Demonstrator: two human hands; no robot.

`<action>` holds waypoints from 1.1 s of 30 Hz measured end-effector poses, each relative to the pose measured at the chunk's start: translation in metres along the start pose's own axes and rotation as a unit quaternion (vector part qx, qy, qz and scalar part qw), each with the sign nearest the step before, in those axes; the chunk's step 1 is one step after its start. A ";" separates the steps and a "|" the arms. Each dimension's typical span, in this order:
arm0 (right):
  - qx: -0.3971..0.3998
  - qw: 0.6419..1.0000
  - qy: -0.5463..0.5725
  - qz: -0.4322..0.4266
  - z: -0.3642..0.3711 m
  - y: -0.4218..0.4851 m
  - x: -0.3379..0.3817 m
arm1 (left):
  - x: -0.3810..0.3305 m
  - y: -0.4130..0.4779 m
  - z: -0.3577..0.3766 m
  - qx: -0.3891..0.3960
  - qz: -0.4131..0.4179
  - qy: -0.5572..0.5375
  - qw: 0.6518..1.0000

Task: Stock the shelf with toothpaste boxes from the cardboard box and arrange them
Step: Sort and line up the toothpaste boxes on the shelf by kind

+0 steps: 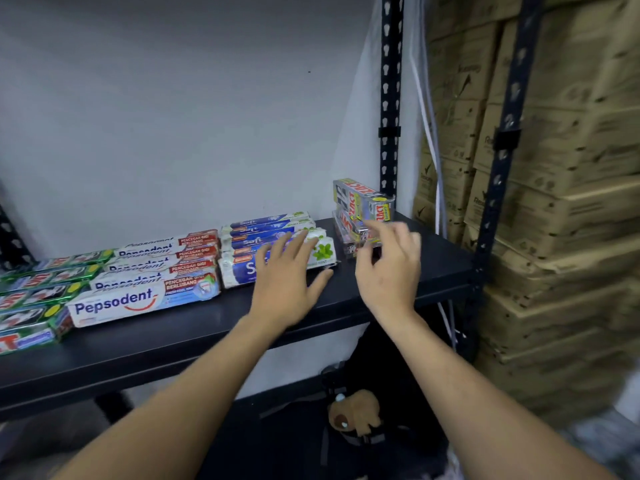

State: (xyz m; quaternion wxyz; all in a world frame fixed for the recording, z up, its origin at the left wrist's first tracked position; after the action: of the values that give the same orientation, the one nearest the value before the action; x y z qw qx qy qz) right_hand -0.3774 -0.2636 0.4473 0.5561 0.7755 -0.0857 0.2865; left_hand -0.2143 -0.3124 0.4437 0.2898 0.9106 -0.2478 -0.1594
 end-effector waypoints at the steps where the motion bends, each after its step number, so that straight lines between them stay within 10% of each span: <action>1: -0.009 1.000 -0.017 -0.007 -0.006 0.013 0.000 | -0.008 0.001 0.005 -0.006 -0.008 0.000 1.000; 9: 0.287 0.948 -0.135 0.033 0.032 0.071 -0.016 | -0.024 0.008 0.025 0.013 -0.043 -0.012 0.999; 33: 0.152 0.983 0.010 0.100 -0.046 0.060 -0.048 | -0.026 0.007 0.018 0.049 -0.069 -0.013 0.996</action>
State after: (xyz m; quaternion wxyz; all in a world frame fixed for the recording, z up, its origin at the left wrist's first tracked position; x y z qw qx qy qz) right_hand -0.4596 -0.2529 0.4803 0.4013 0.8354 -0.1129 0.3582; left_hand -0.2462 -0.3117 0.4380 0.2304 0.9365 -0.1953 -0.1783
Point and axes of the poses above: each hand's wrist, its own y-axis towards the middle knuckle, its own z-axis out of the palm, x = y × z, the point moved 3 cm from there along y, towards the middle knuckle, and after that the axes turned 10 degrees about -y, right-handed, at the moved point
